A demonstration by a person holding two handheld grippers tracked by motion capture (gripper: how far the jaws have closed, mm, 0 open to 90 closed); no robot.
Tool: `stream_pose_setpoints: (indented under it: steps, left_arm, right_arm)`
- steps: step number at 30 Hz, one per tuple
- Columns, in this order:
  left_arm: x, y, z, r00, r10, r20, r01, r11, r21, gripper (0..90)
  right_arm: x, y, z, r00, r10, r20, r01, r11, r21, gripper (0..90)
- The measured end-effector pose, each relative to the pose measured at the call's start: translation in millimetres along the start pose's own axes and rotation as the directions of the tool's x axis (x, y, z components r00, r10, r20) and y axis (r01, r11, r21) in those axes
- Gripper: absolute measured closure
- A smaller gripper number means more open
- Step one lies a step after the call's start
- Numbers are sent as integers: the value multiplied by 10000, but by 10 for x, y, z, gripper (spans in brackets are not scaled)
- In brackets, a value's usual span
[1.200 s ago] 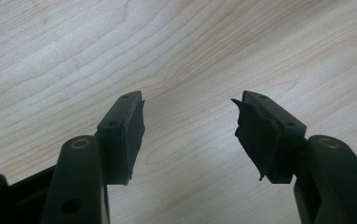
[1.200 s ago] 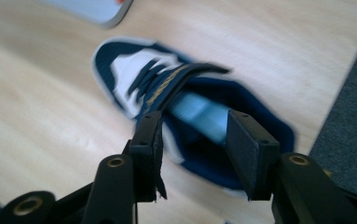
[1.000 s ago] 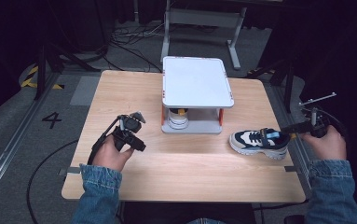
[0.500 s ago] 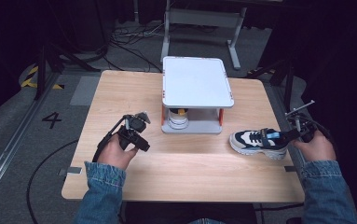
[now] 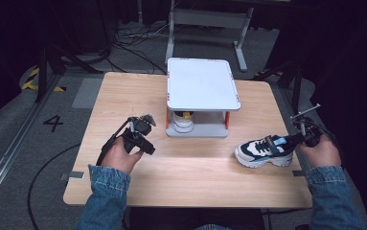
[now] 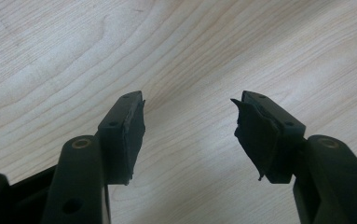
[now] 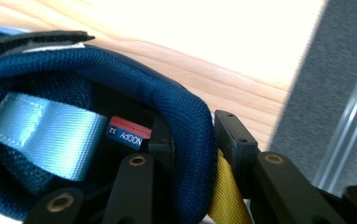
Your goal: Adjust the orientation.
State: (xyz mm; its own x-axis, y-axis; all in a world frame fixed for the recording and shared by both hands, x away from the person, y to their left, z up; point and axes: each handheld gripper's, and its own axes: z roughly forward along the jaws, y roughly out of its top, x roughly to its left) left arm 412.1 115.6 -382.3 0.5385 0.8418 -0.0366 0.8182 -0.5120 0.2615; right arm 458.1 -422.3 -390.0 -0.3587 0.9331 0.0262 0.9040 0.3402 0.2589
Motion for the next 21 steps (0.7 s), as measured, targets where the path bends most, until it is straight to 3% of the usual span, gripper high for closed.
stream_pose_setpoints:
  steps: [4, 8, 11, 13, 14, 17, 21]
  left_arm:
    - [-3, 10, -14, 10000, 89, 25, -89, 9999, -47, 420]
    - [-14, 11, -19, 9999, 33, 129, -31, 9999, -108, 421]
    - [-16, 10, -37, 9999, 66, 105, -64, 9998, -190, 422]
    - [-14, 8, -47, 9999, 8, 133, -5, 9997, -255, 424]
    - [-14, 7, -49, 9999, -10, 134, 14, 9996, -278, 427]
    - [-10, 14, -54, 9999, -21, 151, 24, 9998, -197, 428]
    - [-19, 32, -46, 9998, -10, 176, 14, 9997, -232, 428]
  right_arm:
    - [316, 61, -80, 9988, -419, -245, 411, 9987, -317, 702]
    - [738, 154, -52, 9919, -1225, -323, 1213, 9919, -372, 700]
    - [980, 229, 70, 9874, -1577, -93, 1576, 9874, -116, 697]
    - [1097, 261, 140, 9863, -1616, 344, 1621, 9867, -110, 690]
    - [1132, 272, 128, 9844, -1685, 512, 1700, 9851, -268, 674]
    - [1155, 290, 136, 9849, -1699, 335, 1709, 9848, -311, 595]
    - [1078, 245, 1, 9860, -1622, -373, 1606, 9861, -431, 474]
